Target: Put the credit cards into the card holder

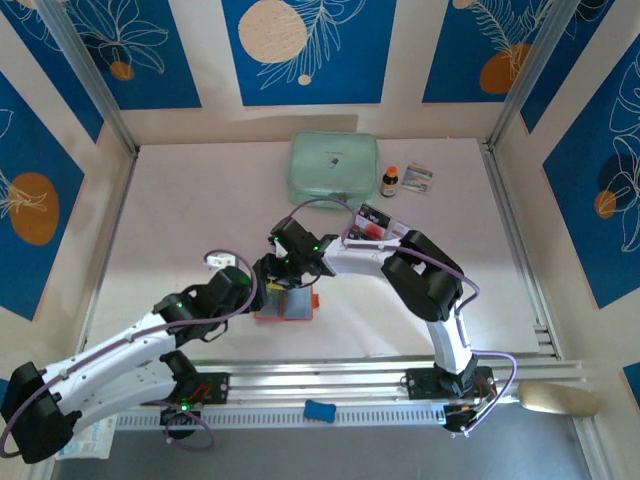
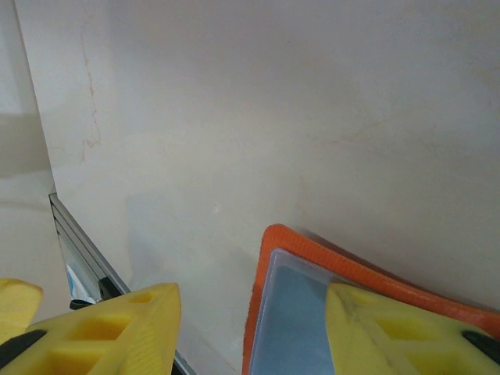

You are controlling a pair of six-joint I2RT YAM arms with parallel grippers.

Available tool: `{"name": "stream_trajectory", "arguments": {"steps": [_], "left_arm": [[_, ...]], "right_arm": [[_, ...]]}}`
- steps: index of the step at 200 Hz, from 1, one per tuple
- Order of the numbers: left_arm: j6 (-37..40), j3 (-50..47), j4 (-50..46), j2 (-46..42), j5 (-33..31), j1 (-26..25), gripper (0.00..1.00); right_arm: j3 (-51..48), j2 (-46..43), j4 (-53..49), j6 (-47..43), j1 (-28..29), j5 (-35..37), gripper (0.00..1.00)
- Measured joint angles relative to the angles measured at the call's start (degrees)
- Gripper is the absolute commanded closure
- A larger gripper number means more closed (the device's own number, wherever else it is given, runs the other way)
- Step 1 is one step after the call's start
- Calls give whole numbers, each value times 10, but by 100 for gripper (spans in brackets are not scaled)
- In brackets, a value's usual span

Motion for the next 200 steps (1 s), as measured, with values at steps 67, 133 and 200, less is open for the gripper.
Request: {"name": "stream_trajectory", "arguments": {"steps": [67,133,200], "left_arm": [[0,0,46,15,12,0,0],[3,11,90,120,12,0,0],[3,32,118,189,18,0,0]], "right_arm": [[-85,-125,14,-2,-23,-1,48],[-157,-236,-89,-41,-39,95,48],[-158,-226,-213,-94,-11,199,53]]}}
